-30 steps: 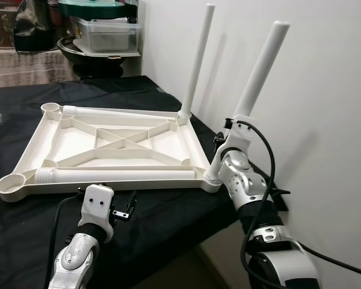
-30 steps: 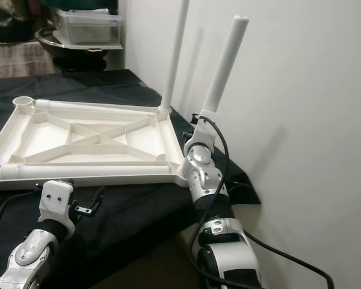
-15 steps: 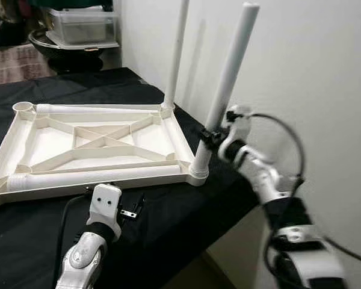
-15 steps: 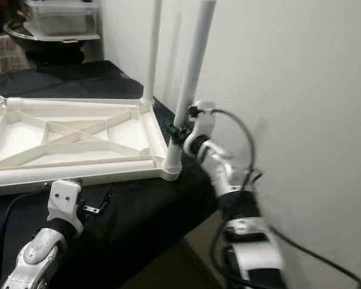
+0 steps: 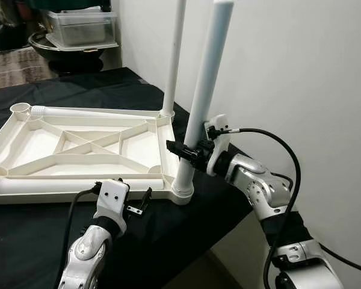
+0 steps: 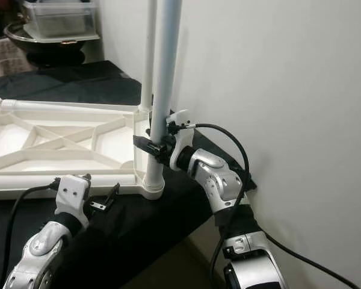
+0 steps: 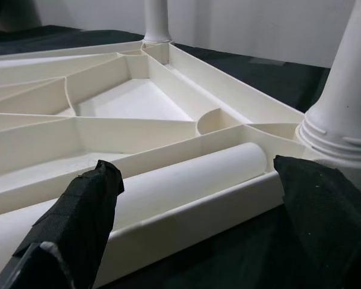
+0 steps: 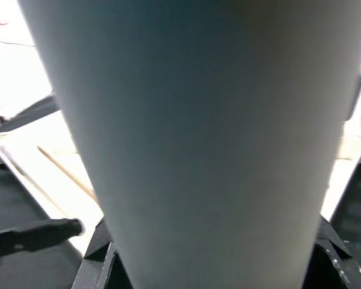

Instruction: Building children table

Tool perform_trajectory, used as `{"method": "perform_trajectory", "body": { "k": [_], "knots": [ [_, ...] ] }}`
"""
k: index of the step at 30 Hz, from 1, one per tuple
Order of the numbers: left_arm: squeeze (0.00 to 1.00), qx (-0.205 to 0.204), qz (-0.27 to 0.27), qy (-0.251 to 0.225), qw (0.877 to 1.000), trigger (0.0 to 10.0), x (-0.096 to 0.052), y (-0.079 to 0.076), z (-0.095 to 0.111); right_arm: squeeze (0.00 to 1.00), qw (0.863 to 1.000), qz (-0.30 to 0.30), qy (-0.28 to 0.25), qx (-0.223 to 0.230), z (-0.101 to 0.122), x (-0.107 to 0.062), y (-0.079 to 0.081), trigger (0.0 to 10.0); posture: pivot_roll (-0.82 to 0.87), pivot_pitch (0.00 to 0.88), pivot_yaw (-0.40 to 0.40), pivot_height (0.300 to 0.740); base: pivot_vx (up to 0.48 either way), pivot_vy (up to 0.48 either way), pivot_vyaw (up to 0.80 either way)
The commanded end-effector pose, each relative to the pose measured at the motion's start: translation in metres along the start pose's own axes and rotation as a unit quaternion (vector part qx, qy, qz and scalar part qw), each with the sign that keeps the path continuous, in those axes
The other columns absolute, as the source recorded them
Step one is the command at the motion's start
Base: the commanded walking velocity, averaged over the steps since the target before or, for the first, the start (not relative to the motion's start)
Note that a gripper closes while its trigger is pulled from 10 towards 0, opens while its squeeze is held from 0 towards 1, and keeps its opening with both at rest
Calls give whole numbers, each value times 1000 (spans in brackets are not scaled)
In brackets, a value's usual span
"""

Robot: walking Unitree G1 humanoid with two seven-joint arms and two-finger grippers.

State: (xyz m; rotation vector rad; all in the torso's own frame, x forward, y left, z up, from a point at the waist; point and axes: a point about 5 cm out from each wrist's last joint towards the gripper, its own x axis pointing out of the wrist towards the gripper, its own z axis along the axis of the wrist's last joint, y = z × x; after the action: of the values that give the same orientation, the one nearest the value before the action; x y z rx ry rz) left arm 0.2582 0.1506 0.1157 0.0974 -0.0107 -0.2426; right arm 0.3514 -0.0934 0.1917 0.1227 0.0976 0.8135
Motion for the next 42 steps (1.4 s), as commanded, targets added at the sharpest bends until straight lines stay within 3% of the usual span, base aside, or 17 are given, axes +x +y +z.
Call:
{"method": "perform_trajectory", "body": {
  "k": [1,2,5,6,7,8,10,11,17,18,20,21,28,34,35,39,42],
  "knots": [
    [0,-1,-6,14,1000,10000,0,-1,-5,0,996,-73,46,32,-25,4,-6,0,80,0,-84,740,0,0,0],
    [0,2,-8,15,1000,10000,0,-1,-6,0,969,-238,44,50,-33,2,-23,0,79,0,-77,740,0,0,0],
    [0,2,-10,16,1000,10000,0,-1,-6,0,943,-324,48,61,-38,-1,-31,0,78,0,-75,740,0,0,0],
    [0,3,-12,16,1000,10000,0,-2,-6,0,904,-415,58,82,-46,-9,-38,0,79,0,-70,740,0,0,0],
    [0,3,-12,16,1000,10000,0,-2,-6,0,904,-415,58,82,-46,-9,-38,0,79,0,-70,740,0,0,0],
    [0,4,-14,17,1000,10000,1,-3,-6,0,874,-470,70,100,-55,-12,-38,0,80,0,-65,740,0,0,0],
    [0,4,-16,16,1000,10000,1,-4,-6,0,867,-479,77,109,-59,-9,-31,0,81,0,-61,740,0,0,0],
    [0,5,-18,16,1000,10000,2,-4,-6,0,883,-448,84,114,-60,3,-18,10000,79,0,-59,740,0,0,0],
    [0,6,-22,15,1000,10000,4,-4,-5,0,927,-357,54,105,-49,20,4,10000,76,0,-57,740,0,0,0],
    [0,6,-22,15,1000,10000,4,-4,-5,1000,933,-344,37,102,-45,18,3,10000,72,0,-54,740,0,0,0],
    [0,7,-23,15,1000,10000,4,-4,-5,1000,936,-338,24,100,-40,16,1,10000,66,0,-46,740,0,0,0],
    [0,7,-25,16,1000,10000,5,-4,-6,75,945,-313,9,99,-32,14,-4,10000,61,0,-39,740,0,0,0],
    [0,12,-34,17,999,10000,6,-6,-6,0,996,-71,-34,40,-2,-17,-14,10000,71,0,-41,740,0,0,0],
    [0,14,-33,19,999,10000,5,-5,-6,0,999,-48,-1,-10,3,-37,-39,10000,70,0,-40,740,0,0,0],
    [0,14,-33,19,999,10000,4,-5,-7,0,999,-54,5,-7,4,-37,-43,0,70,0,-43,740,0,0,0],
    [0,13,-34,18,999,10000,4,-7,-6,0,987,-157,20,12,-4,-24,-51,0,79,0,-49,740,0,0,0],
    [0,13,-33,17,999,10000,4,-7,-6,0,950,-310,30,31,-14,-20,-63,0,79,0,-48,740,0,0,0]
  ]
}}
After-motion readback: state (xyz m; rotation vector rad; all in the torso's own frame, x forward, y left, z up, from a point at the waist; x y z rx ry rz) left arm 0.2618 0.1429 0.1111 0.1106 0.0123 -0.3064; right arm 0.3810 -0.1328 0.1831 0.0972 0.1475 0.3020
